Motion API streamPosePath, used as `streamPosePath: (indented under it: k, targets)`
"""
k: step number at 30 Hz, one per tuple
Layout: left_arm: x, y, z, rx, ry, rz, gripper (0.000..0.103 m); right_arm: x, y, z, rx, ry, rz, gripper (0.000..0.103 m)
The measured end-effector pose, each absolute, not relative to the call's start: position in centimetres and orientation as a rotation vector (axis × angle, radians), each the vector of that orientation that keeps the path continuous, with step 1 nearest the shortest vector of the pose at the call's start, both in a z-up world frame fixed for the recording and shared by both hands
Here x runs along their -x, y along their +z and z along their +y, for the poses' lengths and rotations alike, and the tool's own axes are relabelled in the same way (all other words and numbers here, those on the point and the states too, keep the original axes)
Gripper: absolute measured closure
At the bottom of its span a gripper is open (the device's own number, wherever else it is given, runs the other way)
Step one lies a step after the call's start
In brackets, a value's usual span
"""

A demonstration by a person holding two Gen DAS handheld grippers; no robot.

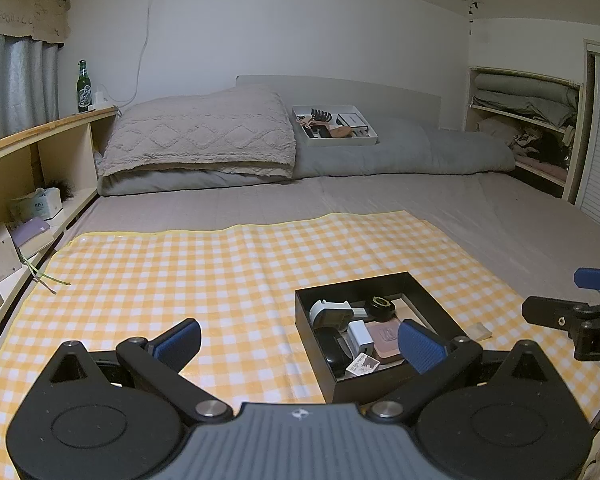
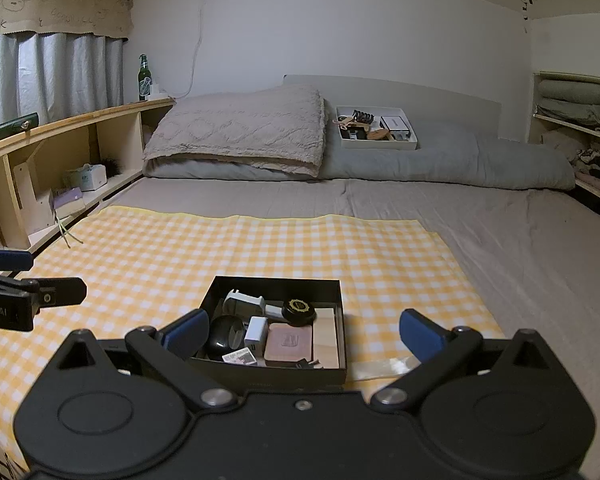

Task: Organize rigid objects

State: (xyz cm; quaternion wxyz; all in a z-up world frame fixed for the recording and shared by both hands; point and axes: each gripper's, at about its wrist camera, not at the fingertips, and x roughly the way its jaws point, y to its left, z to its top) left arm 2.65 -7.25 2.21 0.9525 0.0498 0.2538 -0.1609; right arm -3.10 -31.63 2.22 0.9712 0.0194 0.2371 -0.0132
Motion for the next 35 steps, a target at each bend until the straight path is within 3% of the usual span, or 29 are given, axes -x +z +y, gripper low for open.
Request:
streamPosePath:
  k: [35]
  targets:
    - [-2.86,1.95,-6.99,-0.092,-0.320,0.533,0.000,3.27,2.29,-31.65,-0.038,-0.026,0.475,0.000]
